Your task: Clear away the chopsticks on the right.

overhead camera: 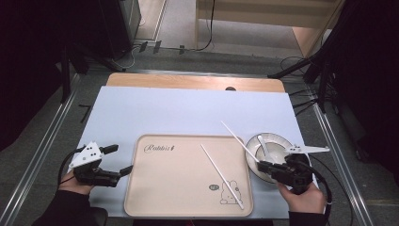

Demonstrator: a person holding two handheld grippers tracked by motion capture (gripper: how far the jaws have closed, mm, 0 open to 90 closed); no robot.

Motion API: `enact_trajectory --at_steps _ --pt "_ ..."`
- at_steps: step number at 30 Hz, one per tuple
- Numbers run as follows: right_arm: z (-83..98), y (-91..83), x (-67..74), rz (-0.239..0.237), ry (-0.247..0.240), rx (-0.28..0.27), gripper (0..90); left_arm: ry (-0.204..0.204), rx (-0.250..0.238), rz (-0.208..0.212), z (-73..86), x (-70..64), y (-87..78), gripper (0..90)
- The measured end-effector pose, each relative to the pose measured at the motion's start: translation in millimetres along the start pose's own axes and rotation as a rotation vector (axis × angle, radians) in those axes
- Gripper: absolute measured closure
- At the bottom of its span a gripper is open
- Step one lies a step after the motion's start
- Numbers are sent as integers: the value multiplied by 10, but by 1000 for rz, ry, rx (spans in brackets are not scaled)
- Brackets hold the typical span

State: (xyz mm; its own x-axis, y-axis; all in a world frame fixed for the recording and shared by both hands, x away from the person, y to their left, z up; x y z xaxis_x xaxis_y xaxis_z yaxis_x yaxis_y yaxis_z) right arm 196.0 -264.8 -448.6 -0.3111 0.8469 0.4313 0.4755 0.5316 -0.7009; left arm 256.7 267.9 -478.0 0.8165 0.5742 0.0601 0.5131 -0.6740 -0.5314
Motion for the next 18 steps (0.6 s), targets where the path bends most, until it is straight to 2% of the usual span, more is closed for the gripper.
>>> enact_trajectory --at_steps 3,5,9,13,16,18 --pt "46 106 68 5 -13 30 848 -1 -3 0 0 -2 -3 92" --pt "76 163 92 -3 -9 49 848 -2 -3 -1 1 -1 -4 93" --pt "158 264 117 12 -6 77 847 0 -3 1 0 -1 -1 92" --pt "224 405 145 50 -21 118 847 6 1 2 -2 -5 2 93" --pt "292 523 159 67 -31 123 847 7 -2 -1 -3 -9 -2 93" --pt "346 605 156 77 -17 132 846 6 -4 0 -4 -8 -7 92"
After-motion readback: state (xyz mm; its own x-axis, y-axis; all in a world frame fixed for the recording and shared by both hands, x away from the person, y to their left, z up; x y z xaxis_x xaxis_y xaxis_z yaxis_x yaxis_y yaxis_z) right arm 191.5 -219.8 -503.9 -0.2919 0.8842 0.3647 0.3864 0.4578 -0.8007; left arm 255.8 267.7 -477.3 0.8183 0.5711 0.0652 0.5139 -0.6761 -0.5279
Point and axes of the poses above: each handheld gripper's, and its own axes: y roughly forward along the jaws, z roughly out of its underside, x roughly to its left, the point moved 1 cm from there along y, roughly forward along the jaws, and after that the axes turned 6 degrees about y, right-handed, at the moved point
